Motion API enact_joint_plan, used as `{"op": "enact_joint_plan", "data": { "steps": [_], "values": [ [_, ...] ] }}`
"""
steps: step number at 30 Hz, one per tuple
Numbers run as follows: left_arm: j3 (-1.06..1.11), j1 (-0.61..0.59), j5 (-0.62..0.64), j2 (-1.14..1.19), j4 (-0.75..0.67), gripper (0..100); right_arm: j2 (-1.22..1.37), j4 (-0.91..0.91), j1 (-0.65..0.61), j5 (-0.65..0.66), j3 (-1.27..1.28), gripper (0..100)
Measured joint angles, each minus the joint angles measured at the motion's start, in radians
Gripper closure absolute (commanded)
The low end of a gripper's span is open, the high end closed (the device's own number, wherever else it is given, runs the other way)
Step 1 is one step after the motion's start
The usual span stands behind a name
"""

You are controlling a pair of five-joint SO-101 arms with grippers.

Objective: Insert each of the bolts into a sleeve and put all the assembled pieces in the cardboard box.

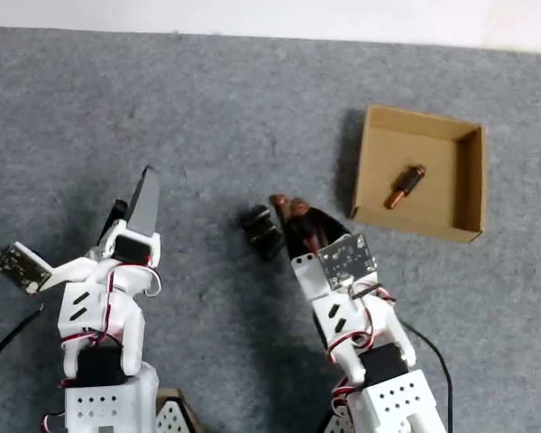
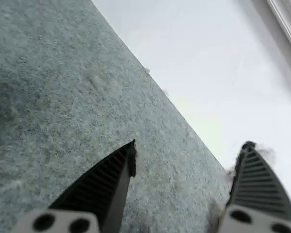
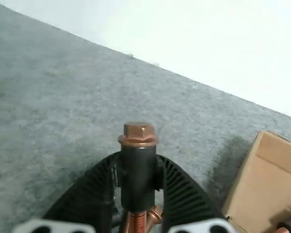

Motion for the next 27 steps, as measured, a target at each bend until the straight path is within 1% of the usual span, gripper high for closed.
{"op": "enact_joint_plan", "data": {
  "steps": [4, 9, 15, 19, 23, 27],
  "values": [
    [0.002, -0.006, 0.0, 0.0, 0.0, 69, 0.0, 0.0, 0.002, 0.0, 0.0, 99.4],
    [0.005, -0.006, 0.0, 0.0, -0.035, 69, 0.0, 0.0, 0.015, 0.0, 0.0, 99.4],
    [0.006, -0.006, 0.0, 0.0, -0.044, 69, 0.0, 0.0, 0.146, 0.0, 0.0, 99.4],
    [0.006, -0.006, 0.0, 0.0, -0.044, 69, 0.0, 0.0, 0.161, 0.0, 0.0, 99.4],
    [0.006, -0.006, 0.0, 0.0, -0.044, 69, 0.0, 0.005, 0.209, -0.002, 0.0, 99.4],
    [0.006, -0.006, 0.0, 0.0, -0.044, 69, 0.052, 0.106, 0.267, -0.068, -0.103, 99.4]
  ]
}}
